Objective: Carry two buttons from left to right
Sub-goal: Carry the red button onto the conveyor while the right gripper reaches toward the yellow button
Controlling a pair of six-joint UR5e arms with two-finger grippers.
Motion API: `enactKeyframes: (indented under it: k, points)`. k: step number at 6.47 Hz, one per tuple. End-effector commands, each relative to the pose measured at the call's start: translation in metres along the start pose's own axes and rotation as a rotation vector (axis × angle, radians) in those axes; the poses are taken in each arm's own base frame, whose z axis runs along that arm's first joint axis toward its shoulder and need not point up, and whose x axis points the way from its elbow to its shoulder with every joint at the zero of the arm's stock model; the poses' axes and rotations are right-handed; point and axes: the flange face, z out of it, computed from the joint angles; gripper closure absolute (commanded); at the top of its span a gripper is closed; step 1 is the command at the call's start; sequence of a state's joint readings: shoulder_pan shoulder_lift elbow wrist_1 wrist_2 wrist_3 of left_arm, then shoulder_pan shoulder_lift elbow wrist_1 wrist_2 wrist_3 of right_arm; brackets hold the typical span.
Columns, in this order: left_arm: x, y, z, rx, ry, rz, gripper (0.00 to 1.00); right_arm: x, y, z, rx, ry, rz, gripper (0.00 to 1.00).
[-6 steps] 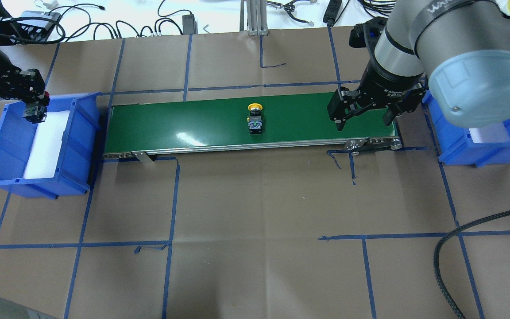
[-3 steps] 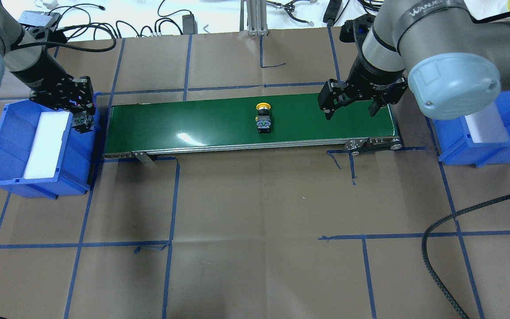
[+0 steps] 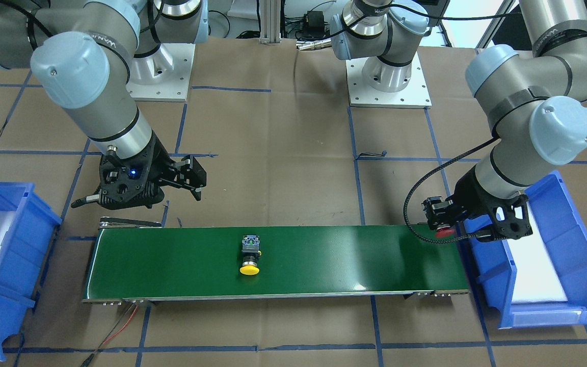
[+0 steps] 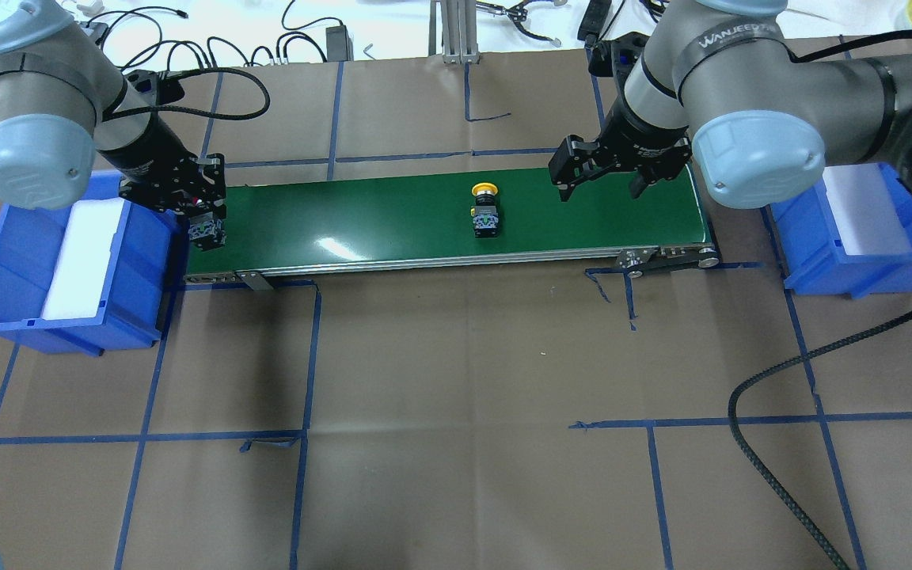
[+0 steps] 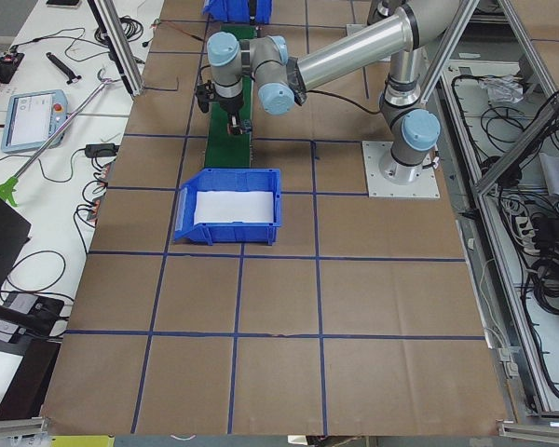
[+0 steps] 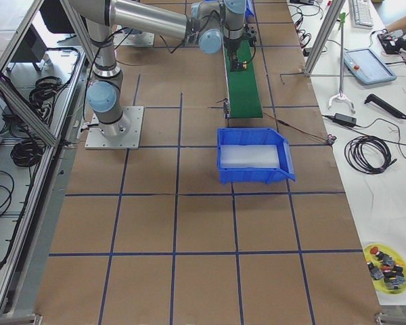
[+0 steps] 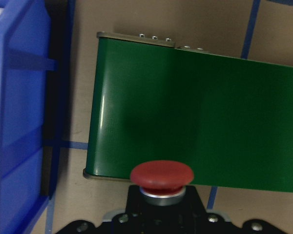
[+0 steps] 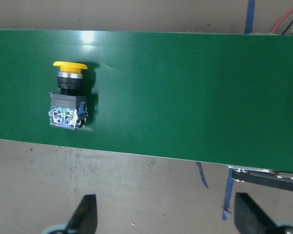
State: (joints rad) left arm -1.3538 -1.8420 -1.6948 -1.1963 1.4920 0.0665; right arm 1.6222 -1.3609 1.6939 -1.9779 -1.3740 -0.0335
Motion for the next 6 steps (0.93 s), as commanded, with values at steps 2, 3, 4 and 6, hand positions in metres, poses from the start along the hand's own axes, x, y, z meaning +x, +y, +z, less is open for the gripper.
enactKeyframes:
  k: [2,3,4,6]
  points:
    - [-0.007,-0.030,0.037,0.046,-0.064,0.080,0.97,0.023,-0.034,0.031,0.002,-0.022,0.027,0.00]
    - [-0.007,-0.036,0.046,0.042,-0.062,0.085,0.97,0.025,-0.030,0.035,-0.030,-0.025,0.038,0.00]
    - [-0.002,-0.039,0.055,0.044,-0.062,0.096,0.97,0.025,-0.030,0.040,-0.048,-0.030,0.044,0.00]
    - [0.013,-0.040,0.066,0.041,-0.063,0.121,0.97,0.030,-0.032,0.036,-0.040,-0.019,0.045,0.00]
